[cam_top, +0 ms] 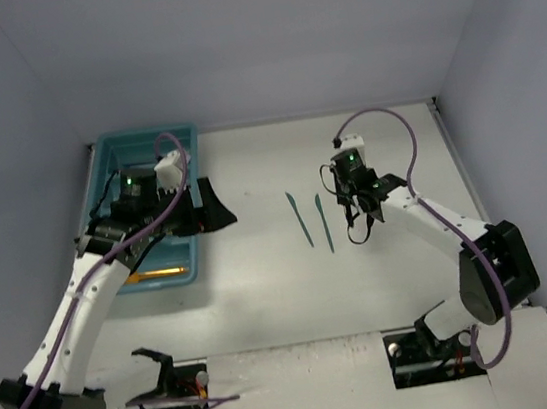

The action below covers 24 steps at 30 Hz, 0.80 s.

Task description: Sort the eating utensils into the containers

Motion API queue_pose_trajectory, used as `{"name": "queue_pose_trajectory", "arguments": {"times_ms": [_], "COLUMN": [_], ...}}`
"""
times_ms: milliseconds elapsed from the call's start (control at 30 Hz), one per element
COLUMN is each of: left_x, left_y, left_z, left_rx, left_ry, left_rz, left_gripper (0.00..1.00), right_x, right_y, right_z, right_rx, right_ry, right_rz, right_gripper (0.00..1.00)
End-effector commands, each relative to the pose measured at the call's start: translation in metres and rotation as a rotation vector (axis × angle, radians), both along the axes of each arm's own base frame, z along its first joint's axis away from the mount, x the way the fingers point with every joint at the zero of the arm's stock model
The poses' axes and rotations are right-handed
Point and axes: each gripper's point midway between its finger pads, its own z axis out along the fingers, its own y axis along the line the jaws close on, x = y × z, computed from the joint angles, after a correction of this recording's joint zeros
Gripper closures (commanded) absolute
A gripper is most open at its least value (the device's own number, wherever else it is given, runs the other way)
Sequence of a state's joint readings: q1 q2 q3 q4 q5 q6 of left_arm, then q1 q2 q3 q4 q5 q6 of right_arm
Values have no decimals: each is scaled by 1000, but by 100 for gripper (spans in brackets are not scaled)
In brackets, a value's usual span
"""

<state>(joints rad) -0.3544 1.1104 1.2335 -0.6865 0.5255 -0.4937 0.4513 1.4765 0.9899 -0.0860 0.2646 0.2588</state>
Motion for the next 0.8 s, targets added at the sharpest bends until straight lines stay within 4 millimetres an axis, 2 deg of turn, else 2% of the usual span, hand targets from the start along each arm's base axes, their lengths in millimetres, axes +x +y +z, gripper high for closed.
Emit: {"name": "queue_pose_trajectory", "arguments": {"times_ms": [0,133,300,600,767], "left_x": [18,20,21,23,38], "left_y": [-31,-50,-73,-117,-124], "left_z": [46,56,58,57,60], "left_rx": [-177,-235,-314,-360,-425], "left_ry": [-118,-146,-149,-173,-190], "left_rz": [-44,-79,-97,-102,-21], "left_gripper": [20,21,25,32,38], "right_x": [-20,-43,-60,-66,-70], "right_y": [43,67,89,110,118], "right_z": [71,112,150,174,180], "right_rx": [49,168,285,386,420], "right_ry": [-177,-263,-342,-393,-400], "right_rz": [262,381,505,573,601], "right_gripper": [100,100,100,100,100]}}
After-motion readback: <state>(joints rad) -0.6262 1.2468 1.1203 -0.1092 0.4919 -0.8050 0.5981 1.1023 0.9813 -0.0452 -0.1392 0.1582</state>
